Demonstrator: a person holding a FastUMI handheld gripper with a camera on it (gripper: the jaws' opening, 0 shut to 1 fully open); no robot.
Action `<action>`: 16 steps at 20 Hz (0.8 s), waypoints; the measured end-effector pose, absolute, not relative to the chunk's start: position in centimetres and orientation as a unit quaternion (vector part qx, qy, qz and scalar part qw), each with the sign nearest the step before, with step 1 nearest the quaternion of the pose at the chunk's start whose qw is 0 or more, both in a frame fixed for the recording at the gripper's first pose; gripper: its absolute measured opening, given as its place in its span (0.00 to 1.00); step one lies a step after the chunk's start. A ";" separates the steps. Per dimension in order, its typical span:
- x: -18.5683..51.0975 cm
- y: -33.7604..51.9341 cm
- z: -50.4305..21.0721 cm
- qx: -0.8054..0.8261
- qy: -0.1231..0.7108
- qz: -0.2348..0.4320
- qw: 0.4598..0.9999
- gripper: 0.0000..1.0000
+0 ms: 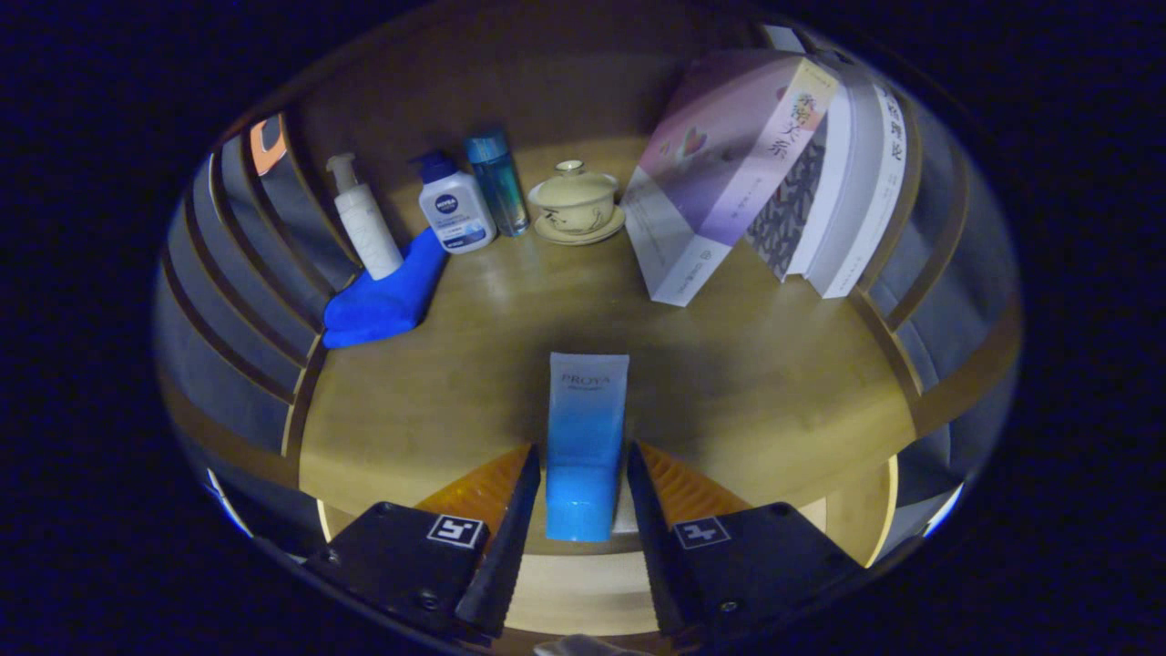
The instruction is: Pull open the drawer, take out the items inside it, and place them on the countertop above the cabinet.
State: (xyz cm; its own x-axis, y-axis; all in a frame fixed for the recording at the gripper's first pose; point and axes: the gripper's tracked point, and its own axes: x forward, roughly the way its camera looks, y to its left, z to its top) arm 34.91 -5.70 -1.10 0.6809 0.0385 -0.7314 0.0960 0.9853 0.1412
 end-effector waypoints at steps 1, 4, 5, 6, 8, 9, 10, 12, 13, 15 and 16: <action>34.8 -5.6 -0.4 0.087 0.386 -0.016 0.918 0.61; 33.5 -4.7 1.9 0.095 0.347 0.006 0.933 0.61; 32.9 -4.7 2.7 0.090 0.330 0.010 0.939 0.61; 32.3 -4.8 3.6 0.081 0.310 0.012 0.947 0.61; 30.8 -4.8 5.1 0.079 0.259 0.016 0.962 0.61; 29.7 -4.5 5.7 0.085 0.236 0.024 0.968 0.70; 28.3 -4.3 6.3 0.090 0.214 0.031 0.972 0.79; 25.7 -4.7 7.0 0.096 0.172 0.036 0.980 0.96; 24.4 -4.7 7.3 0.098 0.152 0.038 0.983 0.96; 22.2 -4.1 8.3 0.100 0.103 0.051 0.988 0.96; 20.7 -4.0 8.2 0.094 0.084 0.055 0.991 0.97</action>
State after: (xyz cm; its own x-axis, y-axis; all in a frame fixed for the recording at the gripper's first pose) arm 20.72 -3.99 8.19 0.9798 0.1248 -0.1565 -0.0933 0.9764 0.1947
